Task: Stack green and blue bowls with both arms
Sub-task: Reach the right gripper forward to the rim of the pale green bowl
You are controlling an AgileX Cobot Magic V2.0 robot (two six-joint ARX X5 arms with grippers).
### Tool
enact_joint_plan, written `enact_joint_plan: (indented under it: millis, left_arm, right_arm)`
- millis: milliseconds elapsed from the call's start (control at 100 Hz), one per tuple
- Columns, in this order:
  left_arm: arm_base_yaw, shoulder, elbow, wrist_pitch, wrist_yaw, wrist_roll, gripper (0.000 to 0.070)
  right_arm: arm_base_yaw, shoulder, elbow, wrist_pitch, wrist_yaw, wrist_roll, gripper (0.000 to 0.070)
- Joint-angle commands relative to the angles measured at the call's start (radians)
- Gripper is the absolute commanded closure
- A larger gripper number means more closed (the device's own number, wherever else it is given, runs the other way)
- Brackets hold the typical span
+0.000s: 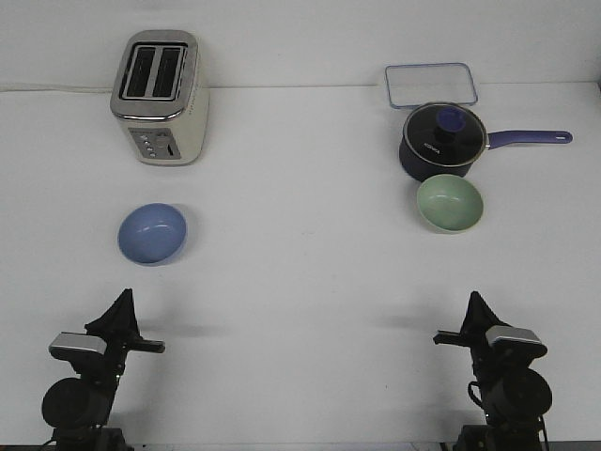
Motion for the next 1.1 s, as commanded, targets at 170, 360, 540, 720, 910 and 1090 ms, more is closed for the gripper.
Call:
enact_joint_plan:
  millis: [170, 360, 540, 720, 910, 1090]
  left_arm:
    - [0.000, -0.001, -0.019, 0.010, 0.002, -0.002, 0.0686]
    - [0.000, -0.001, -0.019, 0.010, 0.002, -0.002, 0.0686]
    - [0.000, -0.001, -0.019, 0.010, 0.002, -0.002, 0.0686]
    - [0.000, -0.001, -0.019, 0.010, 0.002, -0.002, 0.0686]
    - [0.000, -0.001, -0.019, 0.010, 0.002, -0.002, 0.0686]
    - [0.000, -0.001, -0.019, 0.010, 0.002, -0.002, 0.0686]
  right_arm:
    - [0.000, 0.300, 0.374, -0.203, -0.007, 0.023, 0.0686]
    - [0.000, 0.626, 0.691, -0.398, -0.009, -0.021, 0.0156]
    - [-0.011, 0.928, 0.928, -0.500, -0.009, -0.050, 0.0149]
    - [-0.057, 1.217, 1.096, -0.548, -0.009, -0.097, 0.0150]
    - [-0.106, 1.457, 1.205, -0.565, -0.009, -0.124, 0.0150]
    - [-0.133, 1.619, 1.250, -0.553, -0.010, -0.153, 0.0150]
